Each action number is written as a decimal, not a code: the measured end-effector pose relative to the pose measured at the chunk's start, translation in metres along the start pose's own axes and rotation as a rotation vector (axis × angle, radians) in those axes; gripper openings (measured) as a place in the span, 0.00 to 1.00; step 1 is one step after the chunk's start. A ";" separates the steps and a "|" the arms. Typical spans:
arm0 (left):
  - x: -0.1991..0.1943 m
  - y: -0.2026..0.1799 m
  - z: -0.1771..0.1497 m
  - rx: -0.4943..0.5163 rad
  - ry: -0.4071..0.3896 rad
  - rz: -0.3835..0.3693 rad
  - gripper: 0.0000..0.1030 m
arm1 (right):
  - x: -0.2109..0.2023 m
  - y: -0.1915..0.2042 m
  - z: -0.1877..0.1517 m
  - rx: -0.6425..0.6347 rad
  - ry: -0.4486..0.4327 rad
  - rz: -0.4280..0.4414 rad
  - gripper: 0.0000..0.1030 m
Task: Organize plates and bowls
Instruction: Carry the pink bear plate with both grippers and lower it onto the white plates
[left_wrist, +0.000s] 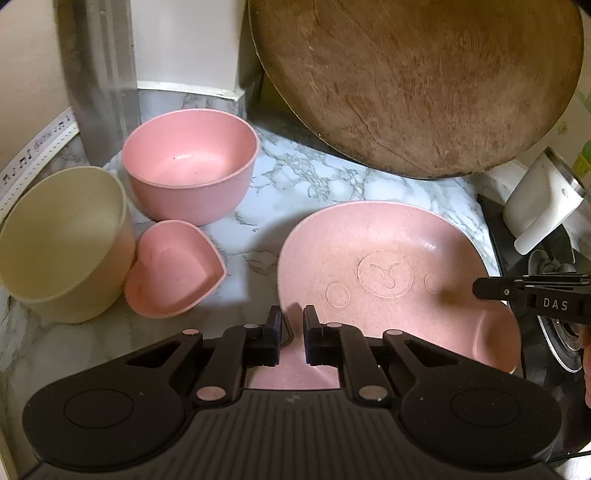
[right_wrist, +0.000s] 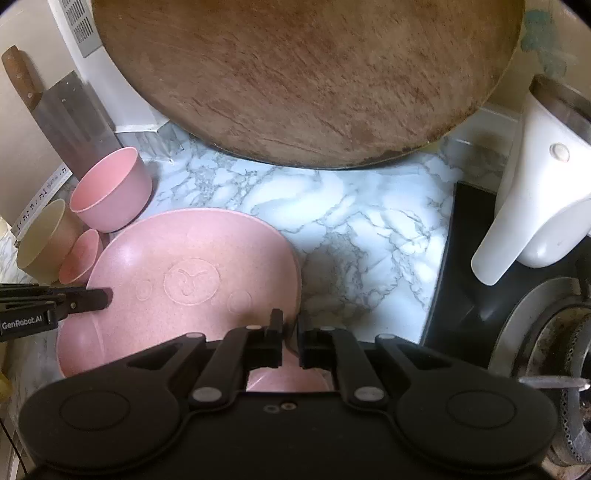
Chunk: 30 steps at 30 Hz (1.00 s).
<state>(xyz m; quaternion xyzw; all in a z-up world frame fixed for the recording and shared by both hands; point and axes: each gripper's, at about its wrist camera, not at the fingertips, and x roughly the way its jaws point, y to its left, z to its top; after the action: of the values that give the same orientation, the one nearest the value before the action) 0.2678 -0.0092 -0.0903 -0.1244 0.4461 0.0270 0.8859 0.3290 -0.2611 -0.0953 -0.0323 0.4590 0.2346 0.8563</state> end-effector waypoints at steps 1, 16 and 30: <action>-0.003 0.001 0.000 -0.005 -0.004 0.003 0.11 | -0.002 0.002 0.001 0.001 -0.003 0.002 0.07; -0.063 0.035 -0.026 -0.101 -0.071 0.025 0.11 | -0.032 0.059 -0.003 -0.062 -0.043 0.033 0.06; -0.145 0.106 -0.067 -0.224 -0.110 0.151 0.11 | -0.037 0.166 -0.005 -0.190 -0.034 0.156 0.05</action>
<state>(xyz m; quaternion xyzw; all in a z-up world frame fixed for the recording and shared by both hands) 0.1115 0.0862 -0.0343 -0.1871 0.3991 0.1500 0.8850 0.2365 -0.1286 -0.0420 -0.0735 0.4213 0.3434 0.8362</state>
